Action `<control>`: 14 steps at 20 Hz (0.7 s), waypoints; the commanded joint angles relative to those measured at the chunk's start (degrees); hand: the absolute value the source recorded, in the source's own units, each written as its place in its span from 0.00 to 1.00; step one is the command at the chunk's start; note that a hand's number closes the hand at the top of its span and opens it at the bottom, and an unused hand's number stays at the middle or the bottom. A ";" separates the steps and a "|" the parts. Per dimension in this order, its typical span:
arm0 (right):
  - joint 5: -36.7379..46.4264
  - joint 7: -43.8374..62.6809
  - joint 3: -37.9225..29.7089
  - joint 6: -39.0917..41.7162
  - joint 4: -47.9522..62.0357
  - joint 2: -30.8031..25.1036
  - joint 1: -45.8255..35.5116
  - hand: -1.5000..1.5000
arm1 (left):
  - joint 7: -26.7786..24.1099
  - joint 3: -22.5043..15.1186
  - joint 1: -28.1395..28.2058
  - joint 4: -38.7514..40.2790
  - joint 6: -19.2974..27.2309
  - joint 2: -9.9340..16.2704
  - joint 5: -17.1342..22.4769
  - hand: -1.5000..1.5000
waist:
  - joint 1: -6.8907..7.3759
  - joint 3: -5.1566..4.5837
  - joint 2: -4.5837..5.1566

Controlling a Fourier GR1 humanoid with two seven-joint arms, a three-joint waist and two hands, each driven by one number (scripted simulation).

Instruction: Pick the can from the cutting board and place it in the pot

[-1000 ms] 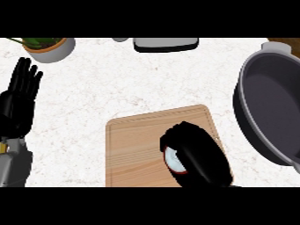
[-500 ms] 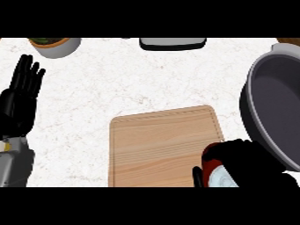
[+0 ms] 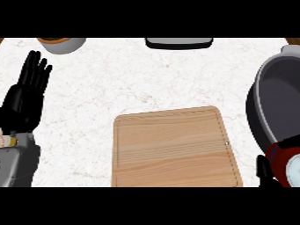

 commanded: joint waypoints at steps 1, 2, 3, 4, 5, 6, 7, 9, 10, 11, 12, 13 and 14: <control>-15.60 -3.74 -16.23 4.92 -1.84 -2.58 -3.39 1.00 | 1.27 -0.60 -1.30 1.18 0.58 -0.39 -0.69 0.50 | 0.29 0.05 0.17; -18.15 -5.37 -19.12 4.89 -2.26 -2.73 -1.89 1.00 | 0.27 0.53 -0.39 0.31 -1.00 0.72 0.64 0.50 | 0.08 0.08 0.09; -18.93 -7.10 -22.26 2.31 3.57 -2.58 -4.48 1.00 | 2.52 -0.38 -1.14 -1.16 0.52 0.11 -0.22 0.50 | 0.35 0.14 0.12; -21.21 -10.45 -24.38 0.41 2.62 -3.00 -0.16 1.00 | 1.63 -0.98 1.02 -1.55 0.96 -0.56 -1.06 0.50 | -0.27 0.19 -0.08; -21.99 -9.81 -25.77 1.40 5.33 -2.74 -4.78 1.00 | 2.95 -0.49 -0.60 -1.93 0.75 -0.38 0.01 0.50 | 0.18 0.10 -0.03; -24.91 -11.69 -29.91 0.36 8.29 -3.58 -5.75 1.00 | -1.62 -0.46 1.10 0.02 0.31 -1.32 -0.37 0.50 | -0.07 0.12 0.07; -27.74 -15.53 -34.28 -1.83 11.80 -5.39 -4.09 1.00 | 1.05 0.96 0.35 -0.08 -0.05 0.21 0.76 0.50 | -0.46 0.24 0.03; -31.66 -19.36 -38.21 -3.70 20.01 -8.03 -7.59 1.00 | 0.60 -0.02 -0.05 -0.11 0.20 -0.09 -0.41 0.50 | 0.24 0.11 0.10; -36.05 -21.40 -42.41 -1.51 21.41 -11.33 -8.49 1.00 | 2.53 0.49 -0.52 -1.78 0.24 0.18 0.67 0.50 | 0.13 0.13 -0.02; -37.34 -24.97 -44.26 -3.53 25.26 -12.56 -7.98 1.00 | -2.41 -0.42 1.00 1.24 0.21 -1.60 -0.57 0.50 | -0.02 0.08 0.12; -38.57 -27.26 -45.11 -4.32 29.59 -13.14 -8.25 1.00 | -0.31 0.43 -1.39 2.09 0.29 -0.35 -0.32 0.50 | 0.08 0.08 0.15; -38.34 -25.18 -45.09 -1.75 31.23 -16.04 -12.22 1.00 | 0.09 1.37 -2.85 3.20 -0.94 1.05 0.41 0.50 | 0.43 0.00 0.12; -36.38 -29.31 -43.82 -4.83 33.08 -14.91 -8.73 1.00 | 1.59 -0.55 -2.24 0.65 0.80 -0.89 -0.67 0.50 | 0.47 0.01 0.05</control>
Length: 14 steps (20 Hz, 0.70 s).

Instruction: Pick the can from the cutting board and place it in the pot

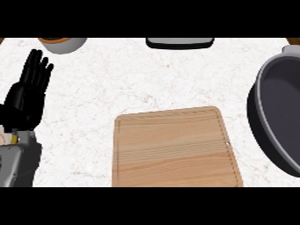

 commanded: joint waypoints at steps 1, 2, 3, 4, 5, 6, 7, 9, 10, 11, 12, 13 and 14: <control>-3.89 -10.56 -5.32 -4.68 13.33 -4.57 -1.03 1.00 | 1.03 -1.29 -2.45 0.51 1.70 -1.24 -1.45 0.50 | 0.27 -0.03 0.04; -3.76 -8.72 -4.86 -3.61 14.88 -5.69 -3.49 1.00 | 2.50 -1.81 -0.66 -2.60 1.91 -1.41 -1.54 0.50 | 0.51 -0.05 -0.03; -4.77 -14.16 -7.36 -6.26 17.95 -6.07 -0.34 1.00 | 1.01 -0.97 2.30 -3.18 -0.61 -0.29 -0.13 0.50 | 0.52 -0.04 -0.03; -1.65 -10.46 -3.91 -6.87 24.04 -7.37 -7.97 1.00 | 0.31 -1.16 -1.82 1.09 1.08 -1.08 -1.56 0.50 | 0.78 -0.05 0.14; -2.31 -11.96 -4.84 -6.69 21.94 -7.08 -3.86 1.00 | 0.51 -0.47 -1.21 -0.08 1.29 -0.79 -1.43 0.50 | 0.41 -0.07 -0.01; -1.28 -14.95 -4.63 -10.23 30.05 -8.55 -7.99 1.00 | -0.57 -0.33 -2.84 2.85 0.77 -0.84 -1.18 0.50 | 0.69 -0.05 0.16; -2.62 -16.28 -6.04 -9.49 32.42 -9.52 -6.95 1.00 | 3.07 -1.64 0.44 -3.90 0.96 -1.63 -0.37 0.50 | 0.90 -0.03 0.02; 3.47 -9.59 -0.02 -8.99 32.96 -8.93 -11.56 1.00 | 0.88 -0.37 1.42 -2.51 -1.59 -0.49 1.12 0.50 | 1.21 -0.08 0.10; 1.87 -14.79 -1.59 -9.37 34.15 -8.91 -6.20 1.00 | 1.91 -0.66 -0.03 -2.88 0.31 -0.36 -0.73 0.50 | 0.70 -0.06 0.04; 0.60 -12.77 -1.56 -5.94 38.02 -10.50 -9.79 1.00 | 0.70 -0.70 -0.09 -0.37 -0.31 -0.72 -0.51 0.50 | 0.88 -0.06 0.15; -0.55 -11.28 -1.01 -5.36 40.14 -8.03 -10.90 1.00 | 0.61 -0.29 0.34 -1.08 -0.83 0.12 -0.37 0.50 | 1.21 -0.05 0.19; -2.60 -9.92 -2.50 -2.25 41.54 -9.01 -11.48 1.00 | 0.76 -0.45 0.41 -1.60 -0.55 -0.73 0.15 0.50 | 1.10 -0.06 0.14; -5.67 -11.93 -4.12 -0.23 45.32 -10.01 -12.52 0.00 | -2.63 -0.52 0.71 1.85 -0.86 -1.32 -0.54 0.50 | 0.98 -0.05 0.37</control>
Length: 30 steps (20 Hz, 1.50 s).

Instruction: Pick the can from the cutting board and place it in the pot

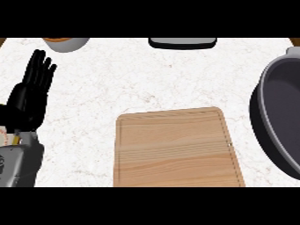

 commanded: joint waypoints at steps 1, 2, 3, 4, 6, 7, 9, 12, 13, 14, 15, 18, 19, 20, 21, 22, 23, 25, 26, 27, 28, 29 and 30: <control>-2.57 -1.40 0.33 1.58 13.20 0.23 -5.49 0.00 | -2.81 0.02 -1.16 4.18 0.08 -0.86 -0.62 0.50 | 0.37 0.03 0.33; -2.88 -4.45 -0.05 1.98 15.80 -1.46 -4.39 0.00 | 2.94 0.36 -0.70 -3.01 0.39 0.66 0.52 0.50 | 0.60 0.06 -0.03; -4.30 -5.34 0.74 3.75 13.33 -0.80 -3.16 0.00 | -2.38 1.36 1.21 1.75 -1.56 0.90 0.64 0.50 | -0.16 -0.02 -0.07; -4.02 -7.45 1.14 4.15 17.89 -3.22 -6.36 0.00 | 5.12 -0.34 -1.69 -2.50 0.22 0.41 0.69 0.50 | 0.29 0.04 -0.06; -3.58 -9.31 2.81 2.14 19.82 -2.07 -8.02 0.00 | 0.44 -2.38 3.46 -3.75 0.12 -1.59 -1.16 0.50 | 0.46 0.02 -0.09; -5.60 -13.44 1.76 0.95 18.33 -0.91 -4.39 0.00 | 1.25 1.71 -0.44 0.95 -1.12 1.42 1.07 0.50 | -0.27 0.00 -0.09; -10.04 -15.48 -0.44 3.41 15.71 -1.82 -5.20 0.00 | -1.86 0.22 1.48 0.78 -0.41 -0.58 -0.22 0.50 | -0.58 -0.02 -0.17; -14.58 -12.42 -2.35 4.17 14.49 1.45 -7.76 0.00 | 1.64 0.34 -0.04 -1.90 1.14 -0.15 -0.51 0.50 | -0.45 -0.01 -0.31; -15.96 -10.08 -2.65 4.92 13.84 2.35 -9.63 0.00 | 0.62 -0.08 2.14 -1.80 -0.60 0.08 -0.08 0.50 | -0.26 -0.04 -0.33; -18.97 -11.10 -5.21 6.35 13.50 1.89 -7.51 0.00 | 1.24 -0.28 2.63 -3.41 0.22 -0.67 0.01 0.50 | -0.62 -0.02 -0.45; -20.41 -6.58 -5.13 8.48 9.44 2.68 -8.04 0.00 | 0.46 1.25 0.88 -0.54 -0.61 0.63 0.60 0.50 | -1.18 -0.10 -0.47; -26.24 -3.35 -10.46 9.91 12.24 1.33 -10.09 0.00 | 0.11 0.65 0.86 -0.79 0.27 -0.10 -0.28 0.50 | -1.15 -0.06 -0.40; -28.01 -3.82 -12.31 10.20 14.44 0.89 -9.68 0.00 | 0.10 -1.50 0.94 -0.93 2.19 -2.21 -2.27 0.50 | -1.19 -0.02 -0.33; -29.29 -3.55 -12.72 11.21 15.43 -0.23 -10.42 0.00 | -1.40 0.75 -0.87 2.40 0.76 -0.43 -1.11 0.50 | -1.10 -0.04 -0.18; -31.75 -1.78 -15.21 13.49 16.47 -3.42 -11.44 0.00 | 1.01 1.01 2.13 -2.61 -1.61 1.17 0.89 0.50 | -0.58 -0.03 -0.36; -32.46 -2.85 -15.36 12.90 16.51 -3.01 -10.08 0.00 | 2.35 0.90 0.99 -3.06 0.28 0.57 0.02 0.50 | -0.65 -0.02 -0.31; -34.28 -1.97 -16.11 13.17 14.98 -2.55 -9.92 0.00 | 0.87 0.88 1.19 -2.04 -0.40 0.69 -0.12 0.50 | -0.81 -0.04 -0.32; -35.68 -5.85 -18.46 12.93 20.57 -6.87 -9.99 0.00 | 0.46 0.61 1.75 -1.54 -0.62 0.40 -0.27 0.50 | -0.49 -0.01 -0.18; -36.12 -9.37 -19.26 13.18 23.18 -7.40 -8.14 0.00 | -2.74 1.63 1.50 2.25 -1.75 0.05 0.79 0.50 | -0.63 -0.01 -0.08; -37.00 -7.81 -19.71 12.06 24.41 -8.60 -10.69 0.00 | 1.41 1.43 -0.83 0.41 -1.50 1.31 0.72 0.50 | -0.47 0.00 -0.12; -38.73 -9.96 -20.89 15.00 27.60 -10.44 -9.95 0.00 | -2.10 0.94 -2.84 4.92 0.46 -0.44 -1.26 0.50 | -0.79 0.01 0.01; -40.71 -7.78 -22.76 17.68 29.22 -14.56 -11.03 0.00 | 1.43 -0.49 -1.36 -0.19 1.47 -0.93 -1.69 0.50 | -0.52 0.03 -0.13; -38.57 -10.78 -19.39 12.39 31.03 -10.89 -11.96 0.00 | -3.71 -1.51 2.36 1.73 0.87 -2.70 -2.63 0.50 | -0.22 0.00 -0.08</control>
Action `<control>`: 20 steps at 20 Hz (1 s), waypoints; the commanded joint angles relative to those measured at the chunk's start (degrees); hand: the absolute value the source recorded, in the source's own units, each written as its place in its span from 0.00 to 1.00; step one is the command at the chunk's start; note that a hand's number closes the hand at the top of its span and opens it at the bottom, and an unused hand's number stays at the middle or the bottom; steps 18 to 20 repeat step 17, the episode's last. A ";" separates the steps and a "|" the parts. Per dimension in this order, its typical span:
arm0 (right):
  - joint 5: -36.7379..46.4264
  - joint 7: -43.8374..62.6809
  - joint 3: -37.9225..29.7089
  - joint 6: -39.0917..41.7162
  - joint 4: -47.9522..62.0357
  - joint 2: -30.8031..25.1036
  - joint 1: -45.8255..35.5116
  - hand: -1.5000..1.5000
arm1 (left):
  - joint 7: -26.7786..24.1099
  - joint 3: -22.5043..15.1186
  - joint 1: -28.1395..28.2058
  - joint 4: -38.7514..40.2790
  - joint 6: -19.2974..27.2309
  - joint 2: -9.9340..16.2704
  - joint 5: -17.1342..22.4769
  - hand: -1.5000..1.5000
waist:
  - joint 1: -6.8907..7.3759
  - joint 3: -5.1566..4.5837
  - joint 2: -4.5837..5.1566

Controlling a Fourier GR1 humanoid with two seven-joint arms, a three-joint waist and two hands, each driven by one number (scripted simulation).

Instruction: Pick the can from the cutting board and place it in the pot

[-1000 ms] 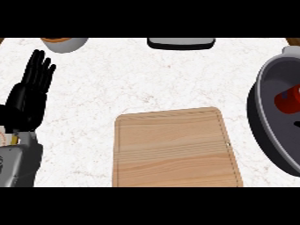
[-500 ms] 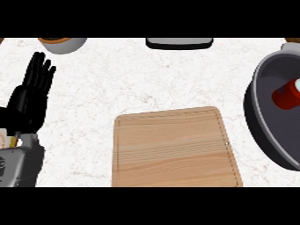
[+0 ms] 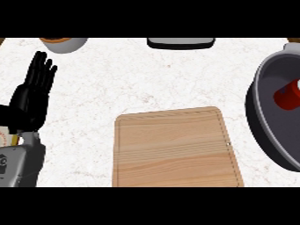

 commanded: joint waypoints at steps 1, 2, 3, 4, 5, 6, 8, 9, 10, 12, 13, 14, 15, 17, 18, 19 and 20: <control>-4.03 -6.22 -3.46 3.15 9.18 -5.73 1.39 0.00 | 1.11 1.03 -3.69 2.34 0.26 0.68 0.33 0.50 | 0.02 0.06 0.13; -4.40 -6.39 -4.55 3.46 15.05 -9.91 -2.19 0.00 | -0.36 1.43 -2.38 1.51 -0.29 0.97 0.61 0.50 | 0.63 0.11 0.29; -3.69 -7.52 -3.95 3.27 18.01 -12.05 -2.48 0.00 | 0.20 2.20 -2.16 1.73 -2.04 2.26 1.80 0.50 | 0.71 0.10 0.27; -3.76 -11.02 -5.00 5.70 19.88 -13.30 1.37 0.00 | 0.69 1.12 -4.08 3.00 -0.50 1.52 0.14 0.50 | 0.34 0.14 0.35; -4.27 -12.75 -5.56 6.02 20.96 -13.85 2.94 0.00 | 1.77 1.38 -1.06 -0.17 -1.25 1.77 1.21 0.50 | 0.51 0.12 0.18; -2.74 -15.51 -4.41 3.20 25.59 -14.98 -0.02 0.00 | 0.59 0.57 1.29 -1.48 -1.42 0.91 0.93 0.50 | 1.18 0.17 0.30; -3.87 -16.84 -5.19 6.89 28.79 -18.32 1.43 0.00 | 1.09 -1.60 -3.19 0.73 2.29 -1.82 -1.77 0.50 | 0.66 0.19 0.33; -3.18 -17.80 -3.54 5.19 30.65 -18.29 -0.32 0.00 | 1.24 -1.95 -1.85 -1.70 1.20 -1.61 -1.12 0.50 | 0.89 0.15 0.23; -4.53 -15.38 -6.16 9.46 31.40 -23.11 2.30 0.00 | 3.47 1.18 -1.44 -1.60 -0.93 1.45 1.62 0.50 | 0.90 0.20 0.27; -3.75 -21.95 -5.02 9.33 34.82 -21.91 4.04 0.00 | 1.56 -1.04 -0.73 -1.43 0.27 -0.72 -0.34 0.50 | 0.76 0.22 0.32; -4.45 -19.97 -5.50 9.70 34.57 -24.97 3.10 0.00 | 0.08 0.81 0.18 -0.75 0.11 -0.07 0.48 0.50 | 0.72 0.17 0.27; -3.86 -19.47 -3.99 8.35 36.65 -24.66 0.61 0.00 | -1.68 0.54 -1.36 2.45 -0.54 -0.83 0.78 0.50 | 0.80 0.17 0.36; -3.93 -21.90 -5.24 10.76 37.47 -26.18 3.83 0.00 | 0.75 0.37 -2.16 0.17 -0.56 0.14 0.78 0.50 | 0.96 0.36 0.54; -4.01 -23.98 -5.02 9.93 38.48 -25.61 4.33 0.00 | -0.85 0.37 -2.52 2.74 -0.57 -0.70 0.80 0.50 | 0.70 0.34 0.61; -4.01 -23.98 -5.02 9.93 38.48 -25.61 4.33 0.00 | -0.85 0.37 -2.52 2.74 -0.57 -0.70 0.80 0.50 | 0.70 0.34 0.61; -4.01 -23.98 -5.02 9.93 38.48 -25.61 4.33 0.00 | -0.85 0.37 -2.52 2.74 -0.57 -0.70 0.80 0.50 | 0.70 0.34 0.61; -4.01 -23.98 -5.02 9.93 38.48 -25.61 4.33 0.00 | -0.85 0.37 -2.52 2.74 -0.57 -0.70 0.80 0.50 | 0.70 0.34 0.61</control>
